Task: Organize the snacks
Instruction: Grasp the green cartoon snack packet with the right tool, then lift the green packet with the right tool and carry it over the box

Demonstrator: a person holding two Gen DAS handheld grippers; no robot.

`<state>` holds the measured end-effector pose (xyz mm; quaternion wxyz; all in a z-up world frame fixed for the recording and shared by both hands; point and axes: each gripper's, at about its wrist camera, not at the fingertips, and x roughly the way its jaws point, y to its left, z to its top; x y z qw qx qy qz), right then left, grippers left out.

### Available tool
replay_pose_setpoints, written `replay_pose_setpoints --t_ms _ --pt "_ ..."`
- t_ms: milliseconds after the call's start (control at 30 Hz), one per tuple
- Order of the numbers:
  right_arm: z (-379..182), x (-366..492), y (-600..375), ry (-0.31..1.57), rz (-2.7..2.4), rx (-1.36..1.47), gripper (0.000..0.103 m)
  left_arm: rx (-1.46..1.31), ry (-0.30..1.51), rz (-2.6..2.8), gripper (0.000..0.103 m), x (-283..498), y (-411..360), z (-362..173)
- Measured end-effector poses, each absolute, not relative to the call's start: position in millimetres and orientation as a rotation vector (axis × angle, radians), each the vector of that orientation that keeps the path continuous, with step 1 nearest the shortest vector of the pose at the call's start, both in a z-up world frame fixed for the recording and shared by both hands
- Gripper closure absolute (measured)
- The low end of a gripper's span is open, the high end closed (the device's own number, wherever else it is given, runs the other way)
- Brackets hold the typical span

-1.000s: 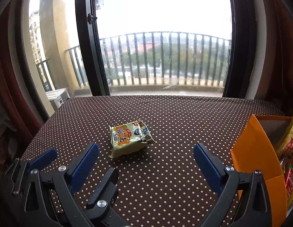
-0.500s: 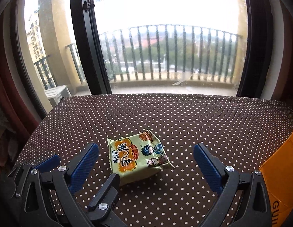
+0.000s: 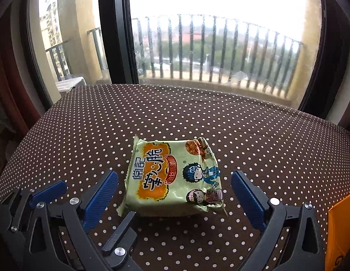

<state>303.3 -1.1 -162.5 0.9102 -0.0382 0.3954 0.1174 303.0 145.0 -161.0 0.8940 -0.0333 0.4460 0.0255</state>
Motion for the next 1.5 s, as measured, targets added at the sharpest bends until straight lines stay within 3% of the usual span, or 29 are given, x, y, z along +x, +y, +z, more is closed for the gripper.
replay_pose_setpoints --t_ms 267,333,367,533,1033,1500 --pt "-174 321 -1 0.915 0.249 -0.073 0.002 -0.059 0.930 0.094 0.007 305 145 -165" --pt "-176 323 0 0.925 0.252 -0.066 0.008 -0.059 0.929 0.095 0.007 306 145 -166" --pt "-174 321 -1 0.927 0.259 -0.059 0.018 -0.060 0.929 0.096 0.007 305 146 -166" --pt "-174 318 -3 0.930 0.251 -0.040 0.024 -0.046 0.930 0.086 0.005 302 144 -166" --pt "-166 272 -32 0.946 0.205 0.008 0.026 0.007 0.944 -0.037 0.004 273 115 -162" --pt "-134 211 -57 0.867 0.251 0.008 0.026 0.027 0.857 -0.015 0.005 204 85 -127"
